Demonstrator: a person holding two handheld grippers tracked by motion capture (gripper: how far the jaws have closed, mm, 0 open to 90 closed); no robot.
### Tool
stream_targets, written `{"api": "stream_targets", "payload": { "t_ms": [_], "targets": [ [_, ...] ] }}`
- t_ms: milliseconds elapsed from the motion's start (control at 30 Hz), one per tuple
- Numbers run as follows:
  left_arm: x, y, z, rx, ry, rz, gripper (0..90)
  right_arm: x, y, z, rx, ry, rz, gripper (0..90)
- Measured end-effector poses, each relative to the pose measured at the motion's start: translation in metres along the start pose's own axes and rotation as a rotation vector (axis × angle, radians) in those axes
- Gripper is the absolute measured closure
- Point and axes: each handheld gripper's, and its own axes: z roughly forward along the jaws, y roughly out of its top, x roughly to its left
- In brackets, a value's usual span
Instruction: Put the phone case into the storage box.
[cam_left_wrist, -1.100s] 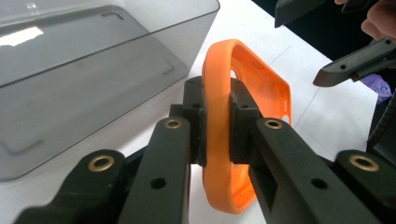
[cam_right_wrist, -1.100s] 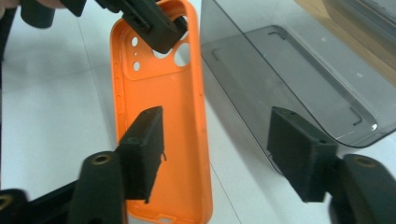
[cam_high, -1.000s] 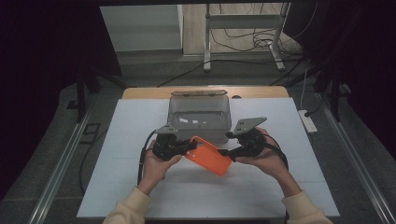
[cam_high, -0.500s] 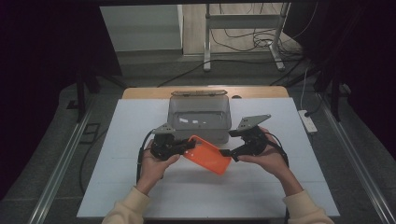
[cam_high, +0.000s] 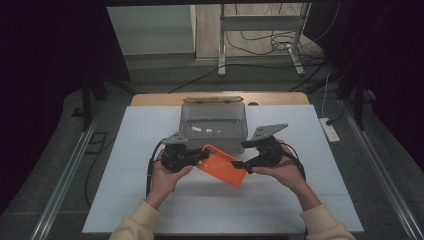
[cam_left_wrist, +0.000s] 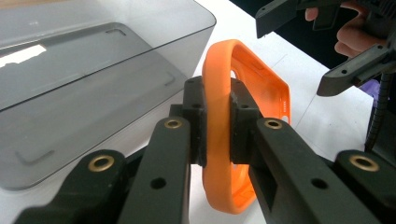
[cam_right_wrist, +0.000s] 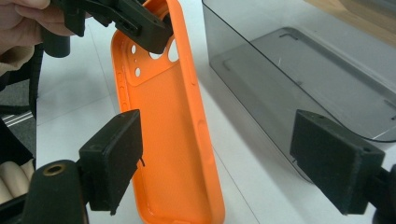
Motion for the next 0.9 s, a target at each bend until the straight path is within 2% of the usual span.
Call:
{"api": "stream_targets", "payload": {
  "t_ms": [200, 333, 633, 900],
  "targets": [
    [-0.0016, 0.0, 0.0014, 0.006, -0.005, 0.01, 80.9, 0.0007, -0.0005, 0.003, 0.001, 0.005, 0.001, 17.8],
    [-0.0043, 0.0005, 0.0002, -0.011, -0.004, 0.032, 81.0, 0.0011, -0.0007, 0.0041, 0.0, 0.012, 0.003, 17.9],
    [-0.0054, 0.0006, 0.001, -0.007, -0.011, 0.035, 80.9, 0.0021, -0.0012, 0.0073, 0.005, 0.034, 0.014, 19.3],
    [-0.0069, 0.0007, 0.0009, -0.012, -0.02, 0.048, 80.9, -0.0002, -0.0027, 0.0083, 0.004, 0.039, 0.049, 20.6]
  ]
}}
